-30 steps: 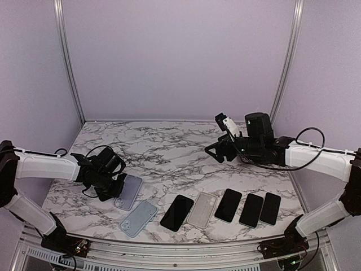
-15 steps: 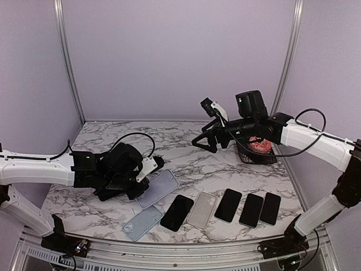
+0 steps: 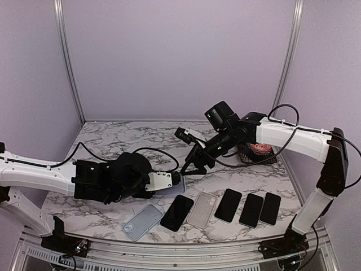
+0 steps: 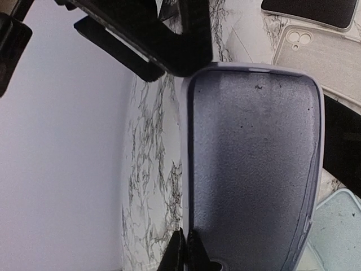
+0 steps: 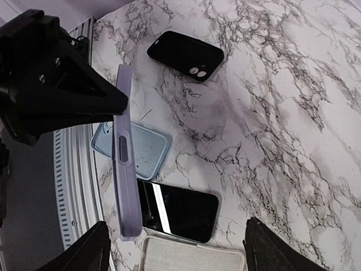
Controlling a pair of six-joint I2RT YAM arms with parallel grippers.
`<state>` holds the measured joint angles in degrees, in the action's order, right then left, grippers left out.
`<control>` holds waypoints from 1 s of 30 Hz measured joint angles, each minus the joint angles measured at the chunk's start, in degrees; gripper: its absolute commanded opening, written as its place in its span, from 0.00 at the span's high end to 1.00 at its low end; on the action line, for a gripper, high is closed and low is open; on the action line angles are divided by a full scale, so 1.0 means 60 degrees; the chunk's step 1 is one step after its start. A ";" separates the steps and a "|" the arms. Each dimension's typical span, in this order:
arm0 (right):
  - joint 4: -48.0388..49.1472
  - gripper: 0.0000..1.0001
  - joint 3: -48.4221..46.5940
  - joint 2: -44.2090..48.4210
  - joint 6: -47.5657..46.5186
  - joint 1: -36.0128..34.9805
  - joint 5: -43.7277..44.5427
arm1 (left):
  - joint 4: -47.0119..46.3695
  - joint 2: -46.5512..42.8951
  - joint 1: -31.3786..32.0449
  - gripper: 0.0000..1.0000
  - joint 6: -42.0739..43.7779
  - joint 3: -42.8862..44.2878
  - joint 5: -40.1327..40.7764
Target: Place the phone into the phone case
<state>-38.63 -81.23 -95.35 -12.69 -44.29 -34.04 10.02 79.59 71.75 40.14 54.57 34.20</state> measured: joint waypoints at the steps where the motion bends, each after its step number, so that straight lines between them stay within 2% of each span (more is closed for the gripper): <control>1: -0.0080 0.27 -0.0069 -0.0124 -0.0040 -0.0153 0.0000 | -0.0171 0.0000 0.0000 1.00 0.0288 0.0000 0.0066; 3: -0.0153 0.36 -0.0149 -0.0306 -0.0135 -0.0313 -0.0040 | -0.0393 0.0000 0.0011 1.00 0.0685 0.0000 0.0095; 5: -0.0229 0.51 -0.0219 -0.0466 -0.0164 -0.0448 -0.0109 | -0.0557 0.0018 0.0033 1.00 0.0991 0.0000 0.0127; 9: -0.0208 1.00 -0.0240 -0.0554 -0.0182 -0.0466 -0.0226 | -0.0699 0.0084 0.0073 1.00 0.1381 0.0000 0.0182; 13: -0.0135 1.00 -0.0244 -0.0554 -0.0040 -0.0466 -0.0277 | -0.0761 0.0102 0.0080 0.99 0.1501 0.0000 0.0321; 15: -0.0073 1.00 -0.0248 -0.0554 0.0124 -0.0437 -0.0189 | -0.0914 0.0124 0.0091 0.46 0.1446 -0.0004 0.0492; 16: -0.0022 1.00 -0.0255 -0.0554 0.0259 -0.0390 -0.0113 | -0.1027 0.0160 0.0091 0.27 0.1381 -0.0004 0.0681; 18: 0.0095 1.00 -0.0233 -0.0554 0.0696 -0.0219 0.0087 | -0.1322 0.0237 0.0026 0.09 0.0973 0.0004 0.1184; 19: 0.0262 1.00 -0.0146 -0.0535 0.1013 -0.0007 0.0124 | -0.1413 0.0259 -0.0025 0.04 0.0670 0.0015 0.1406; 22: 0.1530 1.00 0.0882 -0.0120 0.2579 0.1111 0.0390 | -0.1231 0.0357 -0.0466 0.01 -0.1162 0.0277 0.1974; 25: 0.3435 1.00 0.2783 0.0710 0.4688 0.2306 0.1188 | -0.1031 0.0251 -0.1191 0.01 -0.3435 0.0386 0.1989; 30: 0.5887 1.00 0.4856 0.1024 0.7963 0.2463 0.2634 | -0.0863 -0.0102 -0.2033 0.03 -0.6623 0.0040 0.1370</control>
<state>-3.31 -52.10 -89.21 35.09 -29.52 -18.24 4.84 78.98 59.55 0.40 54.81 42.41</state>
